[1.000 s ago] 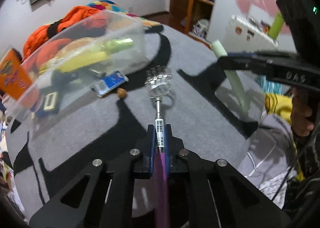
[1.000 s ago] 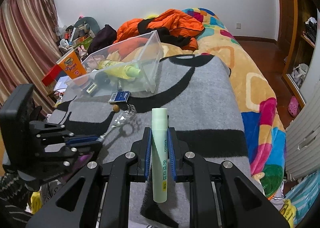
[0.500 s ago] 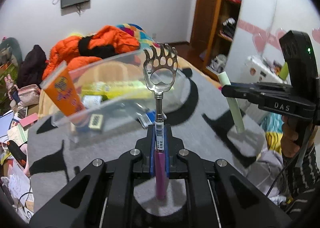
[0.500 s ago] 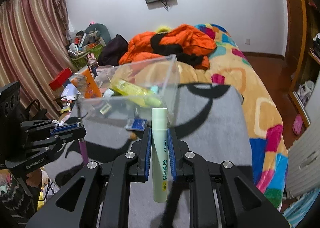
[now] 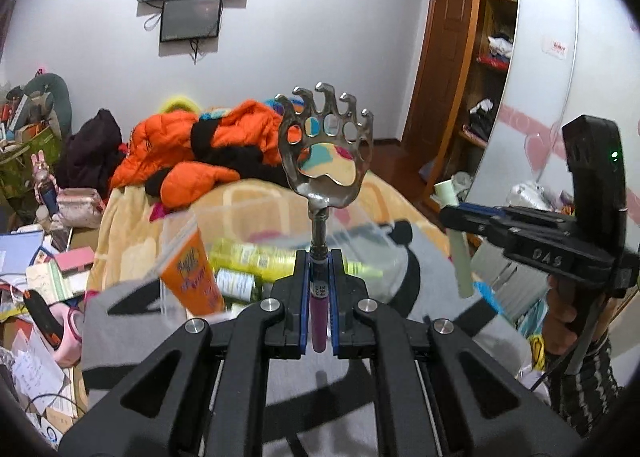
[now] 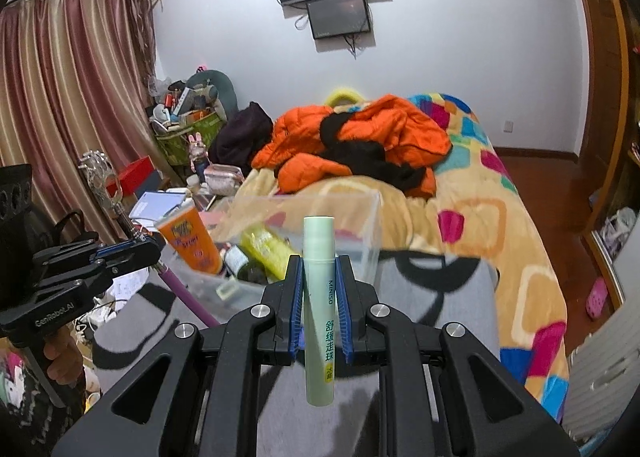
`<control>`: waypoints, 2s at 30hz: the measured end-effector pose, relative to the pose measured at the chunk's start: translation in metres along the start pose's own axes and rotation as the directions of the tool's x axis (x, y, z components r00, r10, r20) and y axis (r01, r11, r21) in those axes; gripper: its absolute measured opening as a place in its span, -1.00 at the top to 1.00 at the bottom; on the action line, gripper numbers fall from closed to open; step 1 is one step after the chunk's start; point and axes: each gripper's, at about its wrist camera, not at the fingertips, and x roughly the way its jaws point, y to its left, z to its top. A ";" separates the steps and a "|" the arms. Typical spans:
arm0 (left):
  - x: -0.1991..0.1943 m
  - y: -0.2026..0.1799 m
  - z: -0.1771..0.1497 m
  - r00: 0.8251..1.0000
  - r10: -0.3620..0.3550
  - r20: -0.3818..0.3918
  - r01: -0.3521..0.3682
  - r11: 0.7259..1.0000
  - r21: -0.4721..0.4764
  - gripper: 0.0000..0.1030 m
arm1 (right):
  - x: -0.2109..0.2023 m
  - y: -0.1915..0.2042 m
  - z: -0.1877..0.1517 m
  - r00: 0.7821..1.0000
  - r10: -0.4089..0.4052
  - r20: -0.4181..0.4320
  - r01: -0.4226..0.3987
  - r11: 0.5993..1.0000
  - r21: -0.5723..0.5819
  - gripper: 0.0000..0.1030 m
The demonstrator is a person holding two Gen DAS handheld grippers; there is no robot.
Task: Organize objects
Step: 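Lower the back scratcher and white-green tube into the clear box and release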
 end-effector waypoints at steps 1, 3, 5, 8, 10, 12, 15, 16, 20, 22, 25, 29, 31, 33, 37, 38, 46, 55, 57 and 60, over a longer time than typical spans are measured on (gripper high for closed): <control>-0.001 0.000 0.005 1.000 0.004 0.014 -0.004 1.000 0.003 0.86 | 0.002 0.000 0.005 1.000 -0.001 0.006 0.001 1.000 -0.004 0.72; -0.002 0.002 0.014 0.999 0.015 0.032 -0.015 1.000 0.007 0.86 | 0.007 0.002 0.015 1.000 0.003 0.015 -0.003 1.000 -0.007 0.72; -0.001 0.005 0.023 0.999 0.023 0.049 -0.023 1.000 0.004 0.86 | 0.011 0.003 0.023 1.000 0.001 0.023 0.000 1.000 -0.013 0.72; 0.005 0.009 0.033 0.997 0.036 0.064 -0.036 0.999 -0.006 0.86 | 0.020 0.006 0.036 1.000 -0.006 0.029 0.007 1.000 -0.026 0.72; 0.014 0.014 0.039 0.997 0.044 0.061 -0.042 0.999 -0.026 0.86 | 0.028 0.008 0.043 1.000 -0.003 0.027 0.004 0.999 -0.033 0.72; 0.026 0.019 0.040 0.998 0.046 0.050 -0.044 0.998 -0.050 0.86 | 0.035 0.011 0.048 1.000 -0.003 0.023 0.004 0.999 -0.044 0.72; 0.048 0.029 0.039 0.999 0.031 0.019 -0.029 0.995 -0.095 0.86 | 0.054 0.016 0.052 1.000 -0.027 0.002 0.027 0.997 -0.075 0.72; 0.054 0.031 0.037 1.000 0.019 0.009 -0.018 0.994 -0.108 0.86 | 0.059 0.017 0.052 0.999 -0.032 -0.006 0.032 0.996 -0.082 0.72; 0.085 0.044 0.029 0.999 -0.019 -0.038 0.012 0.985 -0.169 0.86 | 0.090 0.021 0.048 0.996 -0.074 -0.057 0.066 0.989 -0.133 0.72; 0.098 0.048 0.026 0.998 -0.028 -0.063 0.016 0.983 -0.184 0.86 | 0.103 0.023 0.045 0.992 -0.094 -0.083 0.080 0.984 -0.157 0.72; 0.113 0.052 0.021 0.995 -0.028 -0.099 0.008 0.980 -0.199 0.86 | 0.120 0.023 0.042 0.986 -0.125 -0.112 0.103 0.977 -0.188 0.72; 0.126 0.062 0.017 0.992 -0.010 -0.128 -0.018 0.976 -0.219 0.85 | 0.140 0.024 0.037 0.977 -0.155 -0.145 0.120 0.968 -0.222 0.72; 0.129 0.067 0.018 0.990 0.001 -0.141 -0.033 0.974 -0.225 0.83 | 0.150 0.024 0.036 0.974 -0.157 -0.164 0.117 0.966 -0.229 0.72; 0.131 0.071 0.019 0.988 0.017 -0.152 -0.051 0.974 -0.222 0.82 | 0.156 0.026 0.034 0.971 -0.163 -0.173 0.119 0.964 -0.239 0.72; 0.135 0.073 0.015 0.981 0.077 -0.176 -0.111 0.975 -0.192 0.77 | 0.169 0.029 0.032 0.968 -0.156 -0.197 0.103 0.961 -0.256 0.72; 0.135 0.073 0.014 0.981 0.084 -0.177 -0.117 0.975 -0.188 0.77 | 0.171 0.030 0.031 0.967 -0.156 -0.202 0.101 0.961 -0.259 0.72; 0.135 0.072 0.008 0.976 0.088 -0.198 -0.121 0.979 -0.163 0.53 | 0.191 0.032 0.019 0.957 -0.105 -0.272 0.037 0.969 -0.242 0.72; 0.117 0.063 0.005 0.981 0.107 -0.165 -0.129 0.983 -0.129 0.11 | 0.184 0.038 0.010 0.955 -0.061 -0.291 -0.011 0.970 -0.242 0.69; 0.111 0.060 0.006 0.982 0.112 -0.152 -0.131 0.985 -0.117 0.09 | 0.176 0.037 0.010 0.959 -0.062 -0.276 -0.006 0.971 -0.240 0.61; 0.100 0.056 0.007 0.985 0.121 -0.125 -0.134 0.986 -0.102 -0.01 | 0.162 0.034 0.012 0.965 -0.076 -0.249 0.018 0.973 -0.230 0.39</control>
